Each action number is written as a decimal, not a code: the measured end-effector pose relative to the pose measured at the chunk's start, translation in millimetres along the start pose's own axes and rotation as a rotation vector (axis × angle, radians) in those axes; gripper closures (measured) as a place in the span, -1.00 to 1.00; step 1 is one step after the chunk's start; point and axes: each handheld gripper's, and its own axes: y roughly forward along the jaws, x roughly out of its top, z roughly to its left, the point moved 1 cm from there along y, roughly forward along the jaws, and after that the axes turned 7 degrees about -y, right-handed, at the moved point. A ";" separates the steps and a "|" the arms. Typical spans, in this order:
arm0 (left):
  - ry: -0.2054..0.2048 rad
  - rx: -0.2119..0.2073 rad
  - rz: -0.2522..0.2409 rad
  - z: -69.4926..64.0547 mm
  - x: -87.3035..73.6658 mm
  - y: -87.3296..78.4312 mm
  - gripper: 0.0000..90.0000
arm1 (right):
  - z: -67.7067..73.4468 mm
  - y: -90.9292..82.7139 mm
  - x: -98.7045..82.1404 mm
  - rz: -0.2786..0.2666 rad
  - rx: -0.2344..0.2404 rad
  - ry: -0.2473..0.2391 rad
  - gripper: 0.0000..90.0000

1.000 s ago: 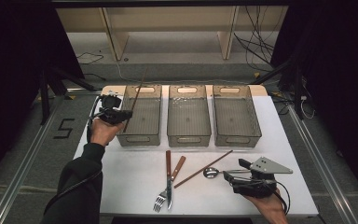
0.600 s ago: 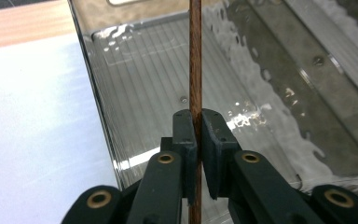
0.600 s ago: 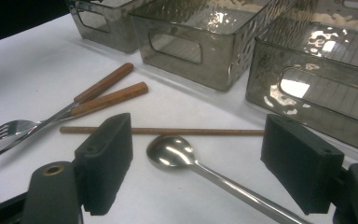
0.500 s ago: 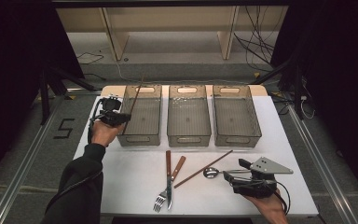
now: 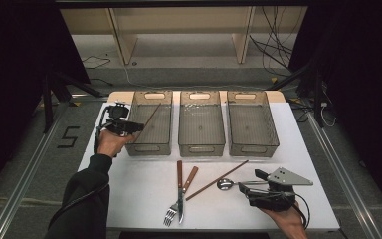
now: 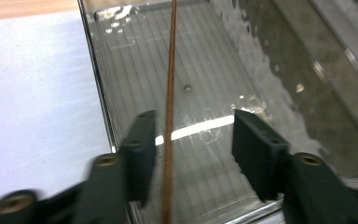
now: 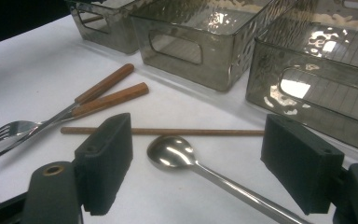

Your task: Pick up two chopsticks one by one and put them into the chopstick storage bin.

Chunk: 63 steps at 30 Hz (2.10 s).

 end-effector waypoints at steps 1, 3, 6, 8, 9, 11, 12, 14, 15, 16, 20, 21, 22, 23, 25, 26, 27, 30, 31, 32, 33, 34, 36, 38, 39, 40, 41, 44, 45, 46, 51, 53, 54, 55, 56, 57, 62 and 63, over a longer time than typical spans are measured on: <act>0.003 -0.007 0.001 -1.4 0.4 -2.0 -0.05 | 0.1 0.0 0.0 0.000 0.000 0.000 -0.43; 0.007 -0.015 -0.001 -4.5 0.8 -6.0 -0.17 | 0.3 0.2 0.1 0.000 0.001 0.000 -0.43; 0.008 -0.046 -0.011 -9.4 0.1 -11.8 -0.28 | 0.5 0.1 0.2 -0.001 0.001 0.000 -0.44; 0.016 -0.062 -0.016 -14.3 -1.2 -15.3 -0.37 | 0.5 0.1 0.2 0.000 0.001 0.000 -0.44; 0.021 -0.070 -0.018 -16.7 -2.0 -17.5 -0.37 | 0.5 0.1 0.2 0.000 0.001 0.000 -0.44; 0.028 -0.091 -0.025 -21.9 -3.8 -22.5 -0.41 | 0.5 0.0 0.2 -0.001 0.000 0.000 -0.44; 0.033 -0.100 -0.028 -25.0 -4.9 -25.2 -0.43 | 0.5 -0.1 0.2 0.000 0.000 0.000 -0.44; 0.051 -0.120 -0.038 -32.0 -7.6 -30.2 -0.46 | 0.2 -0.1 0.2 -0.001 0.000 0.001 -0.44; 0.063 -0.130 -0.039 -36.0 -9.3 -32.3 -0.47 | 0.1 -0.1 0.1 0.000 0.000 0.001 -0.44; 0.076 -0.139 -0.037 -40.2 -11.0 -34.5 -0.48 | 0.1 -0.2 0.1 0.000 0.000 0.002 -0.44; 0.120 -0.185 -0.030 -59.6 -19.5 -40.2 -0.52 | 0.3 -0.5 0.4 -0.001 0.001 0.002 -0.44; 0.136 -0.198 -0.028 -64.0 -21.7 -41.6 -0.53 | 0.3 -0.7 0.5 -0.002 0.000 0.002 -0.44; 0.146 -0.211 -0.031 -68.9 -24.2 -42.9 -0.54 | 0.3 -1.0 0.6 -0.002 0.000 0.002 -0.44; 0.154 -0.224 -0.032 -73.6 -26.8 -44.2 -0.54 | 0.2 -1.1 0.6 -0.003 -0.001 0.003 -0.44; 0.172 -0.249 -0.029 -82.5 -32.2 -45.9 -0.56 | 0.0 -1.0 0.4 -0.004 -0.002 0.003 -0.44; 0.184 -0.260 -0.025 -86.6 -34.7 -46.2 -0.56 | 0.0 -0.9 0.4 -0.003 -0.001 0.003 -0.44; 0.194 -0.268 -0.021 -90.6 -37.2 -46.3 -0.56 | 0.0 -0.9 0.4 -0.004 -0.001 0.003 -0.44; 0.220 -0.280 -0.010 -101.9 -43.4 -45.9 -0.57 | 0.1 -1.0 0.5 -0.004 -0.001 0.003 -0.44; 0.234 -0.284 -0.003 -105.6 -44.9 -45.9 -0.58 | 0.1 -1.0 0.6 -0.006 -0.001 0.002 -0.44; 0.244 -0.289 -0.005 -109.3 -46.8 -45.9 -0.58 | 0.1 -1.1 0.7 -0.007 -0.001 0.001 -0.44; 0.252 -0.297 -0.003 -113.3 -49.0 -45.9 -0.58 | 0.2 -1.2 0.7 -0.007 -0.001 0.001 -0.44; 0.266 -0.304 0.006 -116.8 -51.1 -45.4 -0.59 | 0.2 -1.4 0.8 -0.008 -0.001 0.002 -0.44; 0.279 -0.313 0.013 -124.1 -55.4 -43.9 -0.60 | 0.0 -1.7 0.9 -0.010 -0.001 0.003 -0.44; 0.299 -0.321 0.028 -131.1 -60.5 -41.7 -0.60 | 0.0 -2.2 0.9 -0.011 0.000 0.003 -0.44; 0.310 -0.324 0.036 -134.9 -63.6 -40.1 -0.60 | 0.1 -2.5 0.9 -0.012 0.000 0.006 -0.44; 0.324 -0.326 0.047 -138.6 -66.6 -38.4 -0.60 | -0.1 -2.6 0.8 -0.013 0.000 0.004 -0.44; 0.334 -0.328 0.054 -142.1 -69.6 -36.5 -0.60 | -0.2 -2.7 0.8 -0.014 0.000 0.005 -0.44; 0.359 -0.335 0.080 -152.1 -78.7 -30.0 -0.61 | -0.4 -3.0 1.1 -0.018 0.000 0.009 -0.44; 0.371 -0.335 0.092 -154.7 -81.3 -28.0 -0.61 | -0.6 -3.1 1.2 -0.020 -0.001 0.007 -0.44; 0.378 -0.338 0.100 -157.2 -83.8 -26.0 -0.61 | -0.6 -3.2 1.3 -0.022 0.000 0.009 -0.44; 0.410 -0.343 0.130 -169.0 -95.0 -17.0 -0.61 | -0.1 -4.0 1.5 -0.025 0.004 0.010 -0.44; 0.419 -0.343 0.144 -172.3 -98.8 -13.1 -0.61 | -0.1 -4.1 1.5 -0.026 0.005 0.010 -0.44; 0.418 -0.343 0.151 -173.9 -100.9 -11.2 -0.61 | -0.2 -4.1 1.5 -0.026 0.005 0.011 -0.44; 0.426 -0.342 0.157 -175.0 -102.9 -9.1 -0.61 | -0.2 -4.1 1.4 -0.026 0.006 0.011 -0.44; 0.434 -0.342 0.168 -176.2 -104.8 -7.5 -0.61 | -0.2 -4.1 1.5 -0.027 0.006 0.013 -0.44; 0.437 -0.339 0.174 -177.6 -106.9 -6.1 -0.61 | -0.2 -4.2 1.5 -0.027 0.005 0.012 -0.44; 0.468 -0.338 0.206 -185.9 -115.1 -0.5 -0.59 | -0.3 -4.2 1.5 -0.027 0.005 0.012 -0.44; 0.482 -0.335 0.217 -187.2 -116.2 0.3 -0.58 | -0.3 -4.1 1.5 -0.028 0.005 0.011 -0.44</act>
